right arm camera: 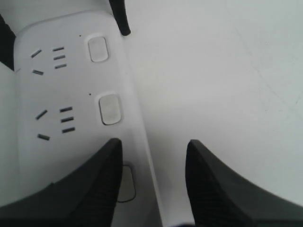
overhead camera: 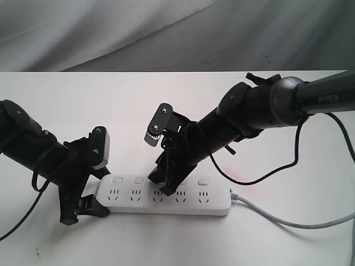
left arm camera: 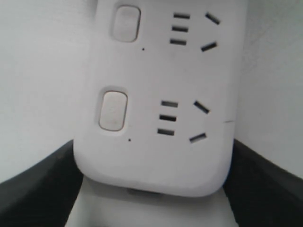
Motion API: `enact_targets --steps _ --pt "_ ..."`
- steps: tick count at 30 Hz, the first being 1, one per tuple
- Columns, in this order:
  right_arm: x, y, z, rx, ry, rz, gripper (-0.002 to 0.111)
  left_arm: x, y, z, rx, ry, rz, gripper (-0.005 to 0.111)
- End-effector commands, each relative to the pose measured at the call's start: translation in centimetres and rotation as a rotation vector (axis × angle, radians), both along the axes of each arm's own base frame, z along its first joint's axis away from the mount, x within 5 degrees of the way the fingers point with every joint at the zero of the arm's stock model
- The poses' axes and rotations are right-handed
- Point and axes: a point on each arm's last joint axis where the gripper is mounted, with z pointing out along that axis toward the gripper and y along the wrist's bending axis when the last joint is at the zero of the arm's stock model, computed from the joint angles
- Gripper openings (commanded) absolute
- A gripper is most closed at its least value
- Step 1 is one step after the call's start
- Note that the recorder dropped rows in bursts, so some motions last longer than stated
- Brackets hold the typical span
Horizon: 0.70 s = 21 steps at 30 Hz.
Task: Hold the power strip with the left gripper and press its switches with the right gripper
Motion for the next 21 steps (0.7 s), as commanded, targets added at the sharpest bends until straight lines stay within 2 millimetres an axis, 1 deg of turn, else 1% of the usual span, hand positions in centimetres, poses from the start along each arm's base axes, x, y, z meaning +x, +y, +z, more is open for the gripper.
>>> enact_targets --steps 1,6,17,19,21 --pt "-0.6 -0.8 -2.5 -0.088 0.015 0.062 0.041 0.2 0.1 0.1 -0.002 -0.009 0.016 0.060" --pt "-1.0 -1.6 -3.1 -0.104 0.034 0.051 0.041 0.2 0.1 0.1 -0.002 -0.009 0.016 0.060" --pt "-0.8 -1.6 -3.1 -0.102 0.029 0.035 0.041 0.2 0.1 0.1 -0.002 -0.009 0.016 0.060" --pt "-0.8 -1.5 -2.6 -0.087 0.023 0.025 0.041 0.2 0.1 0.1 -0.002 -0.009 0.016 0.060" --pt "-0.8 -1.3 -1.7 -0.063 0.013 0.010 0.041 0.2 0.1 0.1 -0.002 -0.009 0.016 0.060"
